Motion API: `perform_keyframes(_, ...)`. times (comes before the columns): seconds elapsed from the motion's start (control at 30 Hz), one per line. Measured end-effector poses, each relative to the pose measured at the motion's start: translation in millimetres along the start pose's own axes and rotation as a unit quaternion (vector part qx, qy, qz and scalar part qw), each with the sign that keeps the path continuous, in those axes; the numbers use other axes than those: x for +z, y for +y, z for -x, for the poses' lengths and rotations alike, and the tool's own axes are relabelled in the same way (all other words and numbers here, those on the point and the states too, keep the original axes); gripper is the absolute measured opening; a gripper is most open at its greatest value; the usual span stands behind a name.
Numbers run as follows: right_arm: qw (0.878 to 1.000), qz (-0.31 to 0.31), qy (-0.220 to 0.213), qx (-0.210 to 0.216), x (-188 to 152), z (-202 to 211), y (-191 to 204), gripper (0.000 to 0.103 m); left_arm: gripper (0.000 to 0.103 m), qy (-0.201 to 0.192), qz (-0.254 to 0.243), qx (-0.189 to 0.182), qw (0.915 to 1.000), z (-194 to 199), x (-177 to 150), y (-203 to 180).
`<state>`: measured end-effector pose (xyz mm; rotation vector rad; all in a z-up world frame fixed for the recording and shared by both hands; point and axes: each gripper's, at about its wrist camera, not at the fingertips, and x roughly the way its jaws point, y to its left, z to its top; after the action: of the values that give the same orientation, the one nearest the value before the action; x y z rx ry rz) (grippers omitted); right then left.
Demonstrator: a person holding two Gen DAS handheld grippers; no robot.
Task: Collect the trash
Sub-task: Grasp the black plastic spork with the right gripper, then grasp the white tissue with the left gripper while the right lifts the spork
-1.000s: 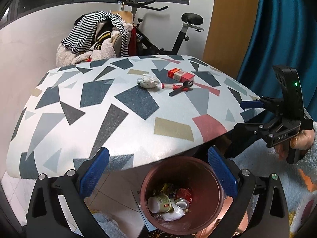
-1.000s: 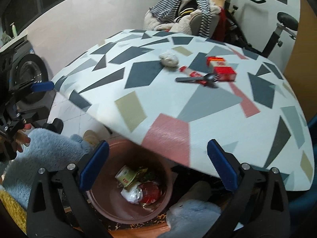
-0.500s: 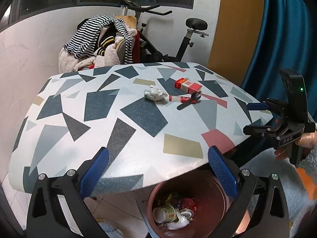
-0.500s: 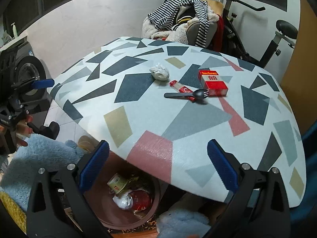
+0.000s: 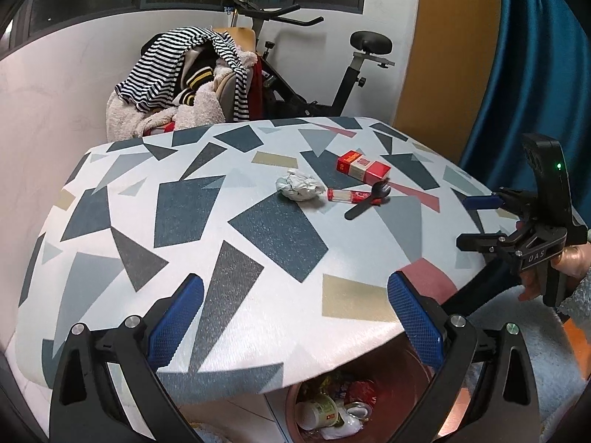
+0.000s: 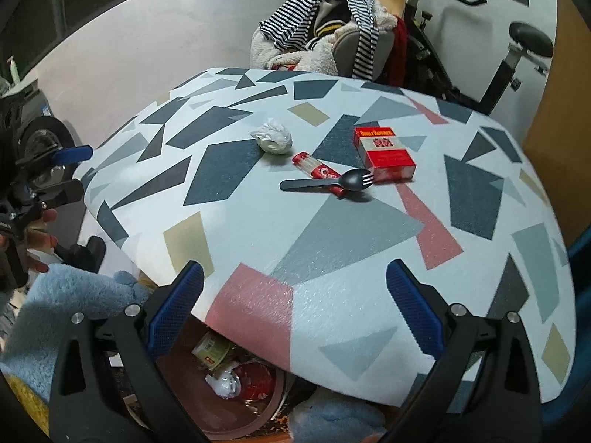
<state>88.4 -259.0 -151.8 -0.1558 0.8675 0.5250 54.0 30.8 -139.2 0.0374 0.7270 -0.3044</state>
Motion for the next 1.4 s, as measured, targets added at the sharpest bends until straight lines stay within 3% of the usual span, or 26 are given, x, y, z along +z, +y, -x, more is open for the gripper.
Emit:
perform_keyframes(0.2, 0.999, -0.011, 0.012, -0.034, 11, -17, -16, 0.097, 0.097, 0.015, 0.001, -0.004, 0.9999, -24, 6, 5)
perform_keyframes(0.43, 0.999, -0.045, 0.006, -0.021, 33, -43, -38, 0.097, 0.097, 0.018, -0.006, -0.007, 0.9998, -48, 18, 7)
perform_keyframes(0.6, 0.991, -0.125, 0.022, 0.037, 46, -73, -45, 0.075, 0.097, 0.016, 0.019, -0.004, 0.9997, -59, 28, 15)
perform_keyframes(0.73, 0.985, -0.157, 0.031, 0.058, 51, -91, -35, 0.071, 0.097, 0.015, 0.032, -0.004, 0.9994, -65, 31, 22)
perform_keyframes(0.87, 0.975, -0.219, 0.042, 0.006, 58, -108, -33, 0.067, 0.097, 0.017, 0.041, 0.001, 0.9990, -70, 29, 30)
perform_keyframes(1.03, 0.976, -0.204, 0.055, -0.050, 71, -121, -21, 0.065, 0.097, 0.019, 0.054, 0.002, 0.9984, -72, 25, 37)
perform_keyframes(1.1, 0.978, -0.184, 0.064, -0.069, 74, -124, -15, 0.054, 0.097, 0.019, 0.058, 0.000, 0.9981, -73, 24, 39)
perform_keyframes(1.2, 0.981, -0.169, 0.068, -0.061, 71, -121, -14, 0.026, 0.097, 0.017, 0.064, -0.001, 0.9978, -72, 24, 41)
perform_keyframes(1.3, 0.982, -0.172, 0.060, -0.043, 61, -112, -22, 0.014, 0.092, 0.017, 0.067, -0.006, 0.9976, -73, 26, 41)
perform_keyframes(1.4, 0.983, -0.179, 0.047, -0.015, 53, -103, -30, 0.013, 0.087, 0.024, 0.062, -0.013, 0.9977, -78, 28, 37)
